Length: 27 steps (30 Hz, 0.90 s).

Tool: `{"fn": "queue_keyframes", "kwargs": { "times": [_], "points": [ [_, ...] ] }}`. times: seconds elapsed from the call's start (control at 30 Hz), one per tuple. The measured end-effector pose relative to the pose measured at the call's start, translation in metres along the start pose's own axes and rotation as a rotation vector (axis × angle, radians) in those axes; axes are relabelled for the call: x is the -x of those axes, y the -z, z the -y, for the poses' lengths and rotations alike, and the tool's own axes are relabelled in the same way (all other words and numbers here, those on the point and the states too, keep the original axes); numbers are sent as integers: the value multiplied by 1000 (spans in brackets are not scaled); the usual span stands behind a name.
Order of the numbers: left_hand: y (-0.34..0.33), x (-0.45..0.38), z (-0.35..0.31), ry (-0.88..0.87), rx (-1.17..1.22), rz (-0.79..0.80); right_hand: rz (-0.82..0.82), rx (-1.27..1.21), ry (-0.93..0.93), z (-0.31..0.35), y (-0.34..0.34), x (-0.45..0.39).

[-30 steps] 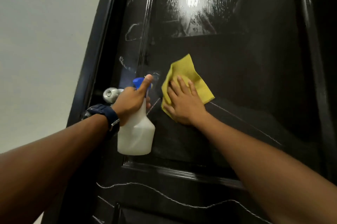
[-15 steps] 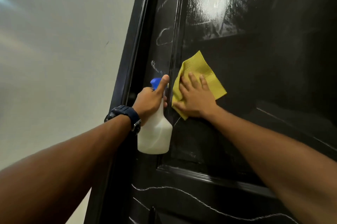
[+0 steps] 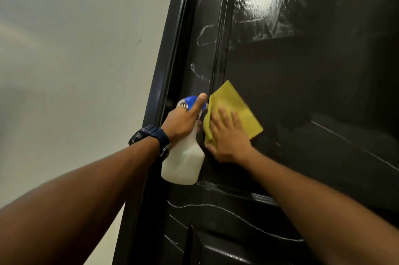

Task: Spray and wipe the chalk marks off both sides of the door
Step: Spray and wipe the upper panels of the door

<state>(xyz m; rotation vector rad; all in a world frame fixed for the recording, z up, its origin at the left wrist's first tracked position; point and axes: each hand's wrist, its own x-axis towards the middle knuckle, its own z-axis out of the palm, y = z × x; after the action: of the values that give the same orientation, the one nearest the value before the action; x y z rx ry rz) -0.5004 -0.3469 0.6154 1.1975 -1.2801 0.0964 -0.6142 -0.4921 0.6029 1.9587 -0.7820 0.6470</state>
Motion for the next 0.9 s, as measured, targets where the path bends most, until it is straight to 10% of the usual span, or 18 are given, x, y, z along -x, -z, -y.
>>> {"fn": "queue_keyframes", "kwargs": {
  "times": [0.17,0.4,0.6,0.9],
  "points": [
    [10,13,-20,-59,-19,4,112,20,287,9,-20,84],
    [14,19,-16,-67,1,5,-51,-87,-206,-43,23,-20],
    [3,26,-18,-64,76,49,54,-49,-79,-12,-16,71],
    [7,21,-27,-87,-25,-6,73,5,-98,-55,53,-57]
  ]
}}
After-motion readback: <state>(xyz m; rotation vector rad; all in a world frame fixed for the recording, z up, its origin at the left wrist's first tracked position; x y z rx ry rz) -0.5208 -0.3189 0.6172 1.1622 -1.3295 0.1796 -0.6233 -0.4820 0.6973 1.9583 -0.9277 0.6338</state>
